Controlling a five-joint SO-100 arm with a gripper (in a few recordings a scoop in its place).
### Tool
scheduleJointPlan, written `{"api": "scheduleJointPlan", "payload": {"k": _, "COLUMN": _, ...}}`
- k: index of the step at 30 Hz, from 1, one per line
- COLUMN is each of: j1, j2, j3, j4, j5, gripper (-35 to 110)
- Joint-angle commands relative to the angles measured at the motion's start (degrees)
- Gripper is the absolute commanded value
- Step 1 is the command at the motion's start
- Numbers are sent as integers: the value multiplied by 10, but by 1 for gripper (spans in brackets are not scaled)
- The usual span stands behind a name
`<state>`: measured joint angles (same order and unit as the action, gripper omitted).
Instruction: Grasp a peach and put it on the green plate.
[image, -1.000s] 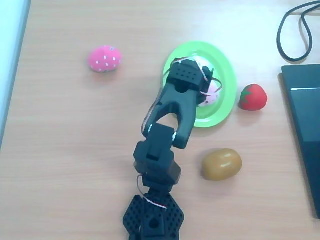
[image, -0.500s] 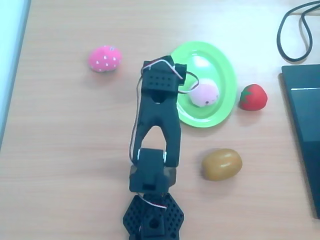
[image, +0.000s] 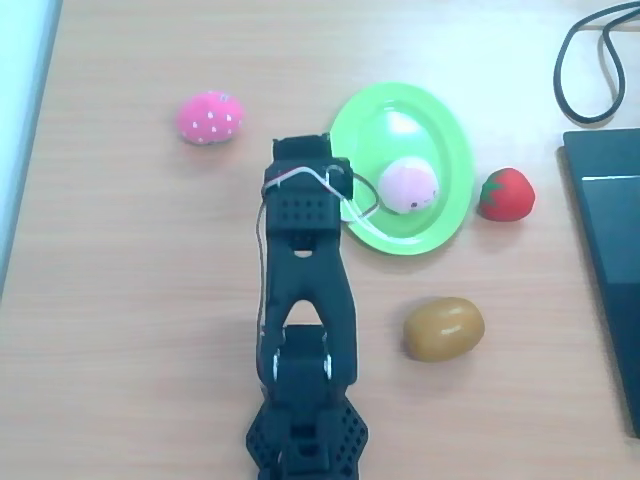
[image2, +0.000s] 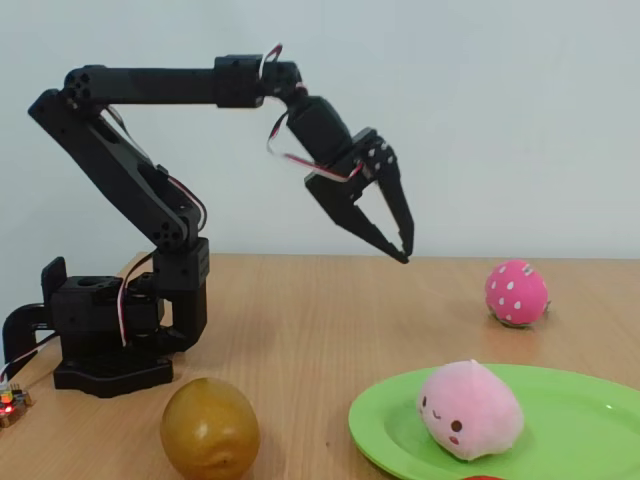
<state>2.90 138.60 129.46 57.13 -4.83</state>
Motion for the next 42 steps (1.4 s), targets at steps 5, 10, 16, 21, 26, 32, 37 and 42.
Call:
{"api": "scheduleJointPlan", "payload": {"k": 5, "j1": -34, "j2": 173, "j3": 175, "j4": -25, "j5": 51, "gripper": -8}}
{"api": "scheduleJointPlan", "payload": {"k": 10, "j1": -65, "j2": 264, "j3": 257, "j4": -32, "j5": 80, "gripper": -8}}
{"api": "scheduleJointPlan", "payload": {"k": 16, "j1": -91, "j2": 345, "j3": 326, "j4": -54, "j5": 86, "gripper": -8}}
{"api": "scheduleJointPlan", "payload": {"k": 21, "j1": -93, "j2": 414, "j3": 389, "j4": -58, "j5": 73, "gripper": -8}}
{"api": "scheduleJointPlan", "payload": {"k": 26, "j1": -83, "j2": 450, "j3": 425, "j4": -58, "j5": 71, "gripper": -8}}
{"api": "scheduleJointPlan", "payload": {"k": 32, "j1": -74, "j2": 449, "j3": 437, "j4": -58, "j5": 73, "gripper": -8}}
{"api": "scheduleJointPlan", "payload": {"k": 37, "j1": -64, "j2": 462, "j3": 449, "j4": -58, "j5": 71, "gripper": -8}}
{"api": "scheduleJointPlan", "payload": {"k": 42, "j1": -54, "j2": 492, "j3": 473, "j4": -55, "j5": 69, "gripper": -8}}
